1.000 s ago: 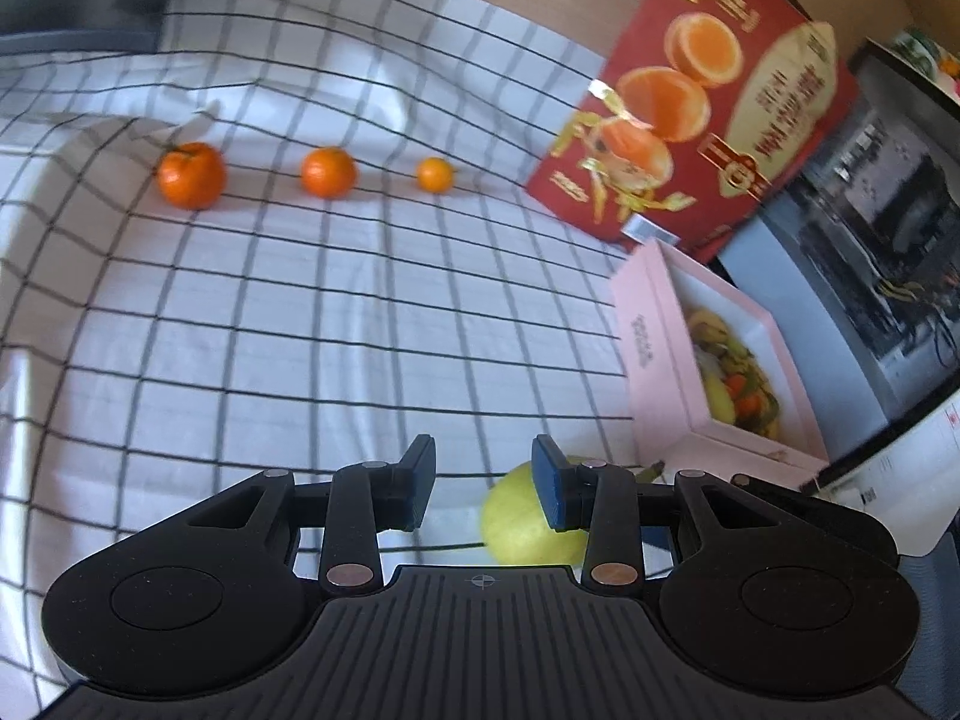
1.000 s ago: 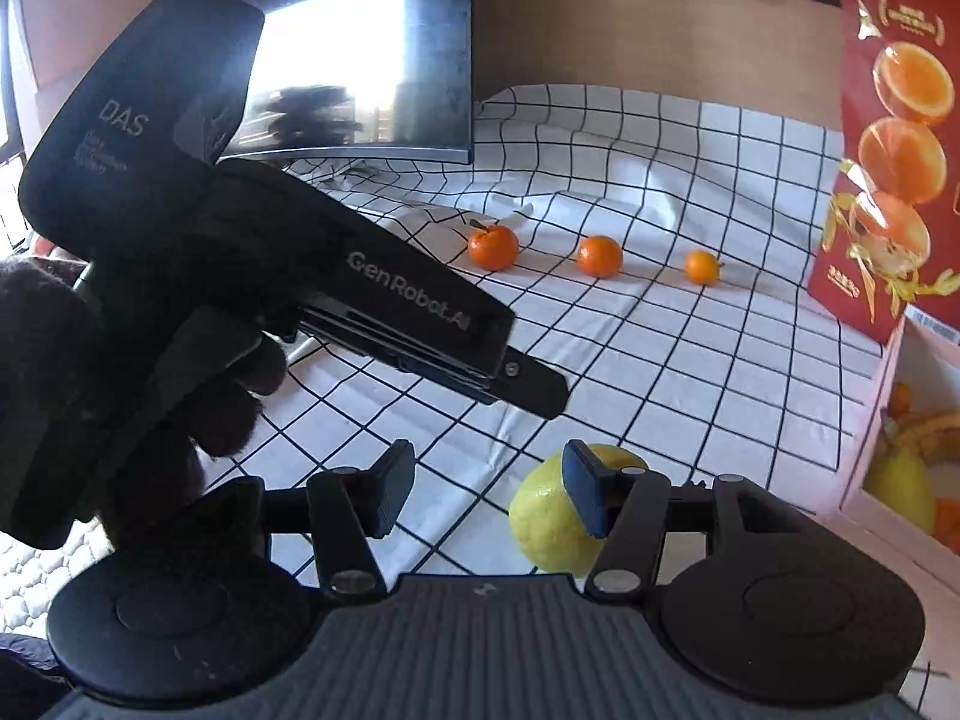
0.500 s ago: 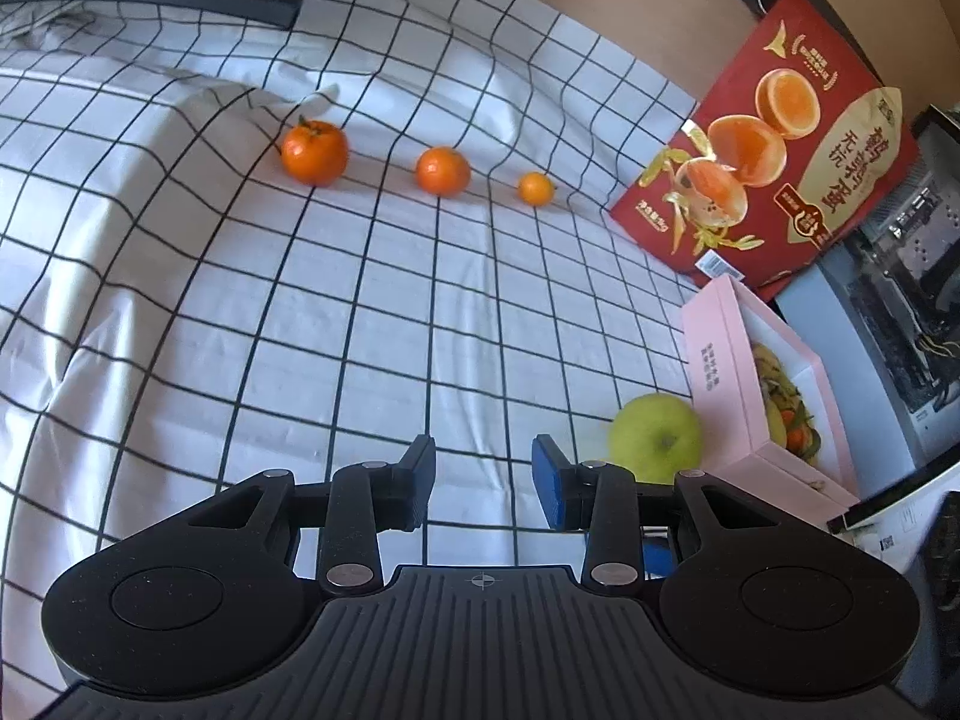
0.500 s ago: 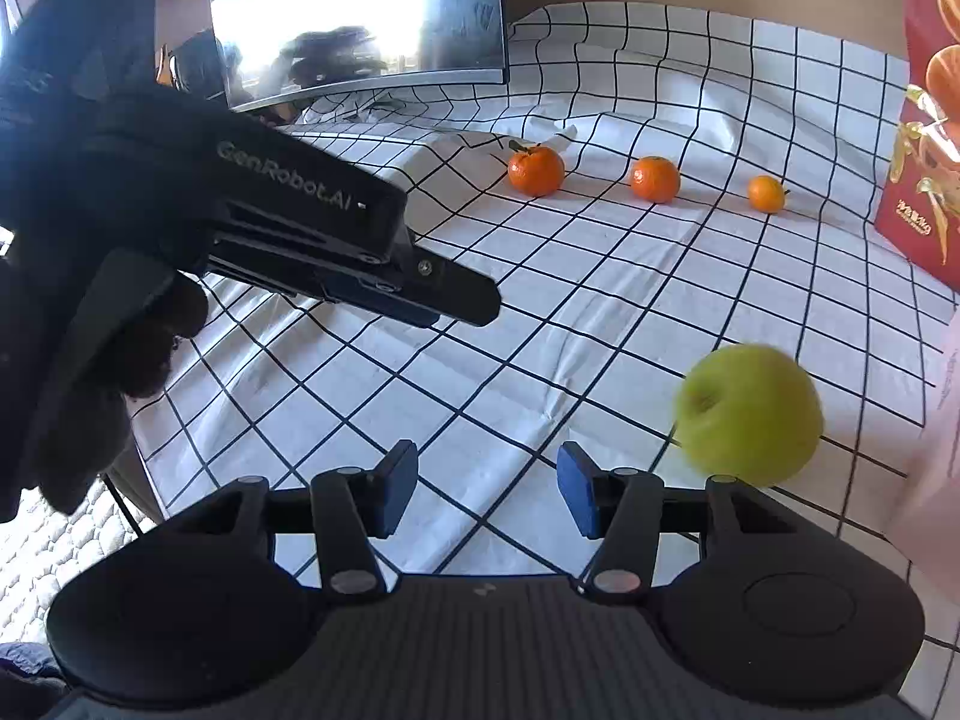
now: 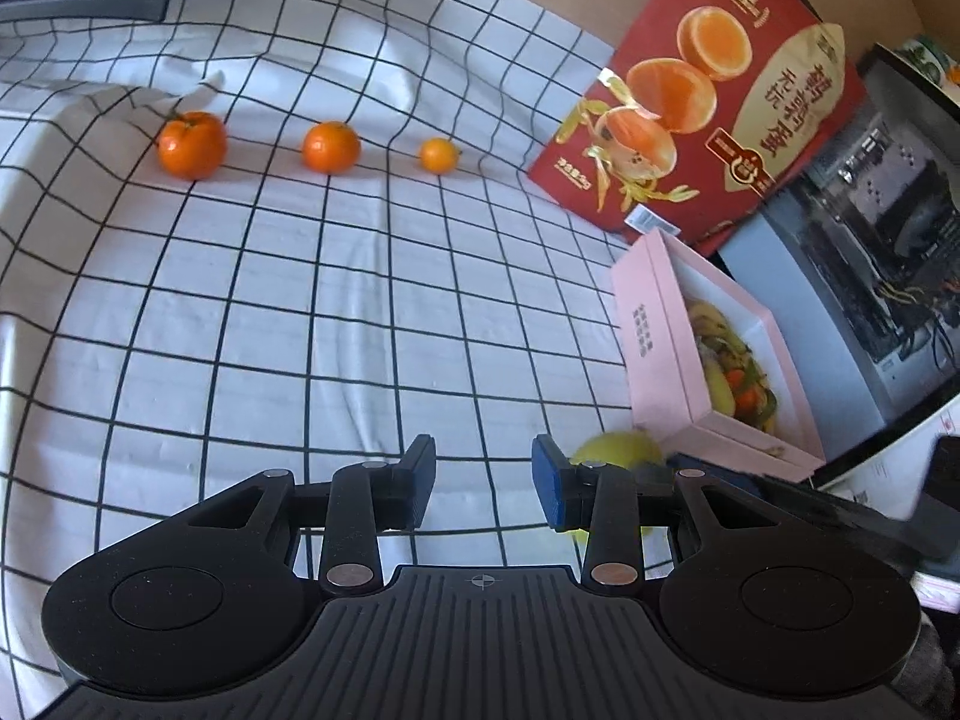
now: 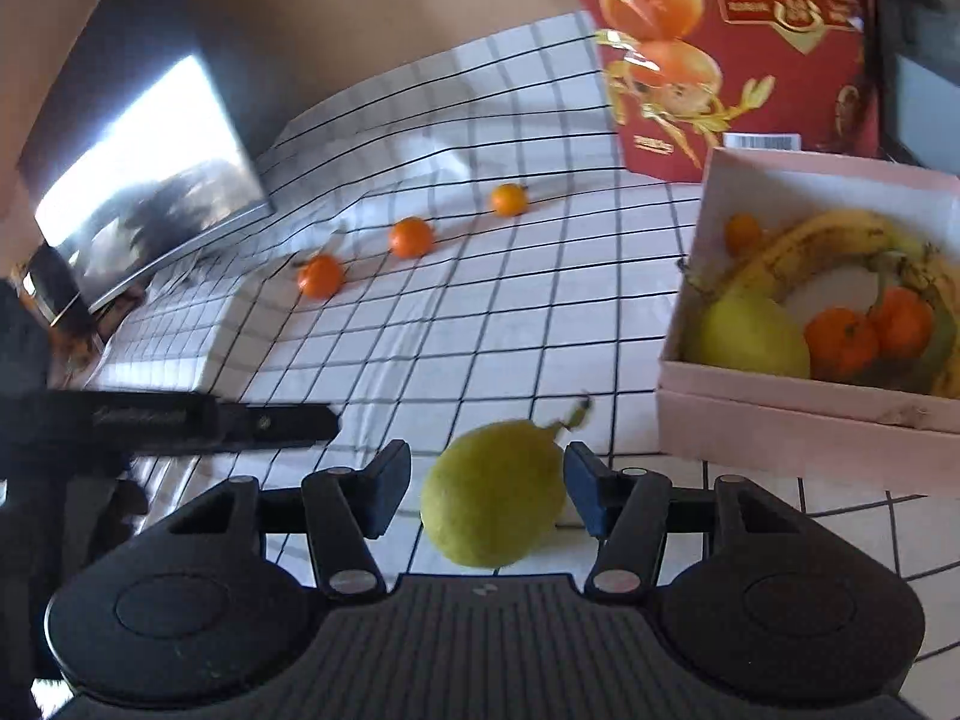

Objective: Organize fruits
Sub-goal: 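Lift the green pear with the right gripper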

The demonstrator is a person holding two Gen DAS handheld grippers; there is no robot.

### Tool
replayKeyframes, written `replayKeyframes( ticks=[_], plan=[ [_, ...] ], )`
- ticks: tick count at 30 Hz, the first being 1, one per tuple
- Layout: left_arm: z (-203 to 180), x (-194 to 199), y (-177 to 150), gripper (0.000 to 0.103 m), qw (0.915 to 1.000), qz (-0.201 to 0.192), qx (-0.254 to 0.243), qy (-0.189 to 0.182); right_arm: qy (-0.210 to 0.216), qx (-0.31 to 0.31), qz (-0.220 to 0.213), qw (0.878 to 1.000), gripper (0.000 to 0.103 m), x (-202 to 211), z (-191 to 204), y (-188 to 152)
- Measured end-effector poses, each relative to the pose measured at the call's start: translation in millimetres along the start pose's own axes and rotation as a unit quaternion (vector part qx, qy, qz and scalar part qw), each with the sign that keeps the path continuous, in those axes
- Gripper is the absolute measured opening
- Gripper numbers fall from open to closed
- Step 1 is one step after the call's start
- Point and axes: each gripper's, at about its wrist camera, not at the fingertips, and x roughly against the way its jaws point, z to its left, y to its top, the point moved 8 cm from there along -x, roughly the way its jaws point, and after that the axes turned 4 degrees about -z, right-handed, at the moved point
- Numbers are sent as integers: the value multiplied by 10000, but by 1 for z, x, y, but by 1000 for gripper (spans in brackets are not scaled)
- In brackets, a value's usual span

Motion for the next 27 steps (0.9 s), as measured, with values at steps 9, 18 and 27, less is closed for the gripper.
replayKeyframes(
  ticks=[9, 18, 27],
  plan=[
    [27, 7, 0, 39, 9993, -54, 310, 226, -194, -363, 84, 9991, 65, -31, -8, 0],
    [27, 3, -6, 39, 9993, 64, 291, 221, -51, -529, 404, 9978, 71, -51, -1, -14],
    [41, 6, -9, 39, 9987, 99, 393, 319, -1, -1050, 517, 9931, 74, -66, -2, 0]
  ],
)
